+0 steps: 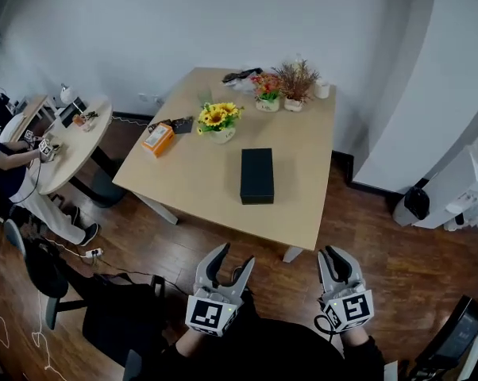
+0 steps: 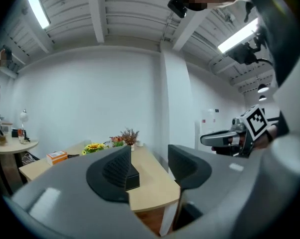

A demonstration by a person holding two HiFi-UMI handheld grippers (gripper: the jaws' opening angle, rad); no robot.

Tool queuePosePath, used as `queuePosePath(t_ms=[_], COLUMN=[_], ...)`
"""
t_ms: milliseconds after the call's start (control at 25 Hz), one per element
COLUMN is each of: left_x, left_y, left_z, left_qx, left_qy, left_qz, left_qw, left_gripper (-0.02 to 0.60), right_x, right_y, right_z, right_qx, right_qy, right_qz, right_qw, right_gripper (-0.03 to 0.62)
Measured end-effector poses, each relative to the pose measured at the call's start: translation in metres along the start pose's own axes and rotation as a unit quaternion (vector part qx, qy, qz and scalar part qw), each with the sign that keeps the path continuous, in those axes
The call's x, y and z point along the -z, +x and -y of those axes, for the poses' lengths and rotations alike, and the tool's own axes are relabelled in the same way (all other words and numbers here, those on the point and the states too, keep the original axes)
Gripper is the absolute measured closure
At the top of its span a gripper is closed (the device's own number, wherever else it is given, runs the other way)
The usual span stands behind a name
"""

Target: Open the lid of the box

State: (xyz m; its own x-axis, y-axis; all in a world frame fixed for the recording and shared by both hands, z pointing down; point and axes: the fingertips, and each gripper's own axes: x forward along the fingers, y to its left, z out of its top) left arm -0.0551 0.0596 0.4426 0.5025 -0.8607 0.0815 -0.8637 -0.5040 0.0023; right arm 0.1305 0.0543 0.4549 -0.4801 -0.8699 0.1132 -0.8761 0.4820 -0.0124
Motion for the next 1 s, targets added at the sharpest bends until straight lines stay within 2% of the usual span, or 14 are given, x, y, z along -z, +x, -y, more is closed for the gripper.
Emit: queuePosePath(t_ms=[80, 200, 280, 440, 560, 720, 880, 1000], left_x=[-0.002, -0.004, 0.003, 0.030, 0.050, 0.088, 0.126, 0.159], left_y=[0.035, 0.083, 0.107, 0.139, 0.159, 0.174, 0.192, 0.202], left_z=[-0.028, -0.063, -0.084, -0.118, -0.135, -0.143, -0.147, -0.145], left_qx=[0.028, 0.072, 0.099, 0.129, 0.133, 0.121, 0.089, 0.091], left_qy=[-0.005, -0.002, 0.000, 0.002, 0.006, 0.018, 0.034, 0.038], left_qz=[-0.004, -0.012, -0.029, -0.073, -0.100, -0.140, -0.165, -0.193], left_qw=[0.9996, 0.9974, 0.9946, 0.9889, 0.9861, 0.9826, 0.9817, 0.9763], left_gripper=[0.363, 0.303, 0.270, 0.255, 0.255, 0.255, 0.255, 0.255], right_x=[-0.007, -0.018, -0.018, -0.010, 0.004, 0.048, 0.095, 0.128], right_y=[0.043, 0.104, 0.137, 0.182, 0.209, 0.234, 0.262, 0.278], right_z=[0.002, 0.004, 0.005, 0.009, 0.015, 0.019, 0.026, 0.024], right_qx=[0.004, 0.005, 0.008, 0.006, -0.018, -0.061, -0.090, -0.106], right_qy=[-0.002, -0.019, -0.028, -0.028, -0.023, -0.012, -0.042, -0.050], right_qz=[-0.013, -0.029, -0.045, -0.082, -0.106, -0.144, -0.169, -0.189], right_qw=[1.000, 0.999, 0.999, 0.996, 0.994, 0.988, 0.981, 0.975], right_gripper=[0.492, 0.386, 0.339, 0.296, 0.297, 0.303, 0.306, 0.308])
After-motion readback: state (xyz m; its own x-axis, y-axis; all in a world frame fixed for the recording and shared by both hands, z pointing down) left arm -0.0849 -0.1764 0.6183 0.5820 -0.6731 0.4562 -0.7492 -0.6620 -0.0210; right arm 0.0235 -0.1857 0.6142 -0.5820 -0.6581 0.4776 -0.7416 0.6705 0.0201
